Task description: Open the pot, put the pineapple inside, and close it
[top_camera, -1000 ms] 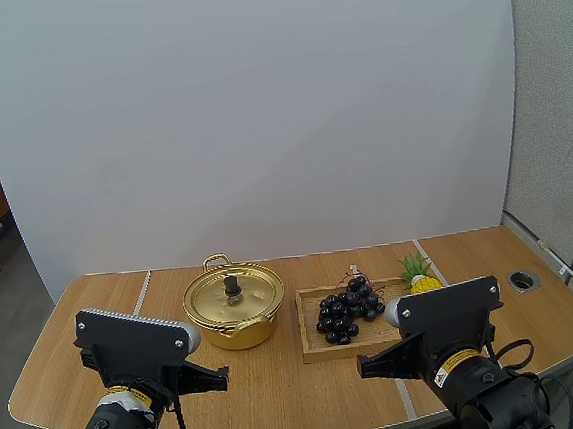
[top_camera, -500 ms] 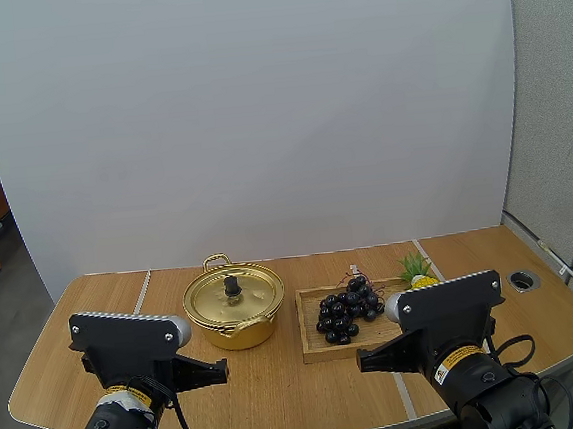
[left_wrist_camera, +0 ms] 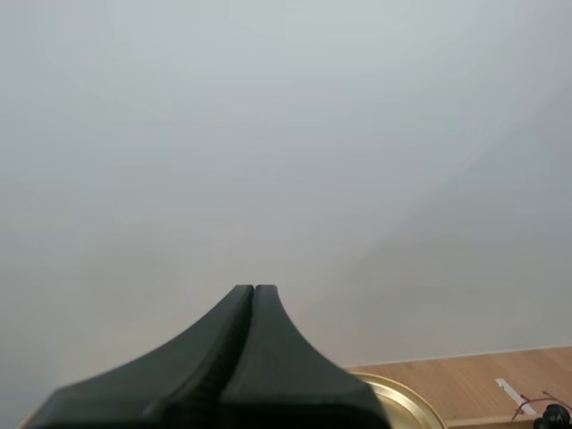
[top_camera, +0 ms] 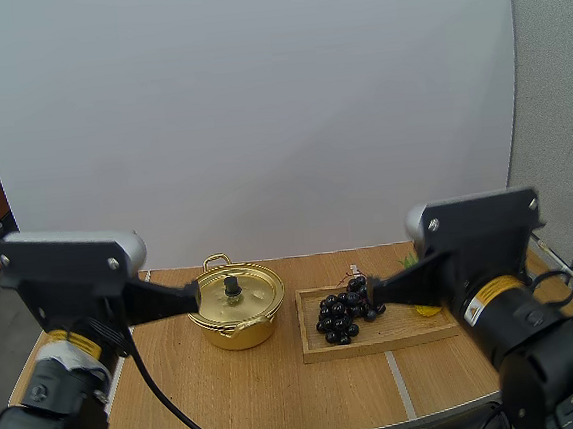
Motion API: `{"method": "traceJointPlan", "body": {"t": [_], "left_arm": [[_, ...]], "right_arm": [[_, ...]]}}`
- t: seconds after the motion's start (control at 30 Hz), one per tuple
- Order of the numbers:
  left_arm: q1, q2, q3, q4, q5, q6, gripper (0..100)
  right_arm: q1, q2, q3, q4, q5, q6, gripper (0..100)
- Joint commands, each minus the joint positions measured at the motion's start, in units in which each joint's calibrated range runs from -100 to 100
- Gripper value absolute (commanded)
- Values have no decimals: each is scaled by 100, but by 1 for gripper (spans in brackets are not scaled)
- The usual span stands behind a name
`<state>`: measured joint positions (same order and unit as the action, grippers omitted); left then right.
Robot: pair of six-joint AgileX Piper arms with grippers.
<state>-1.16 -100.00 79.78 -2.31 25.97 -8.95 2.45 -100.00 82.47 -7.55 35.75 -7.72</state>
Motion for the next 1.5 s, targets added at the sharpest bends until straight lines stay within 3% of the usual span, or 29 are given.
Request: {"method": "traceJointPlan", "body": {"t": [0.0,0.63,0.97,1.47], "left_arm": [[1,0,-628,86,468,14,0],[1,0,-3433,86,3911,14,0],[1,348,-3503,86,4262,14,0],[1,2387,-3503,86,4042,451,0]], "right_arm": [[8,0,-1048,-187,955,-3,0],[8,0,-3231,-176,3790,-3,0],[8,174,-3429,-176,4387,-3,0],[8,2079,-3429,-176,4636,-3,0]]}}
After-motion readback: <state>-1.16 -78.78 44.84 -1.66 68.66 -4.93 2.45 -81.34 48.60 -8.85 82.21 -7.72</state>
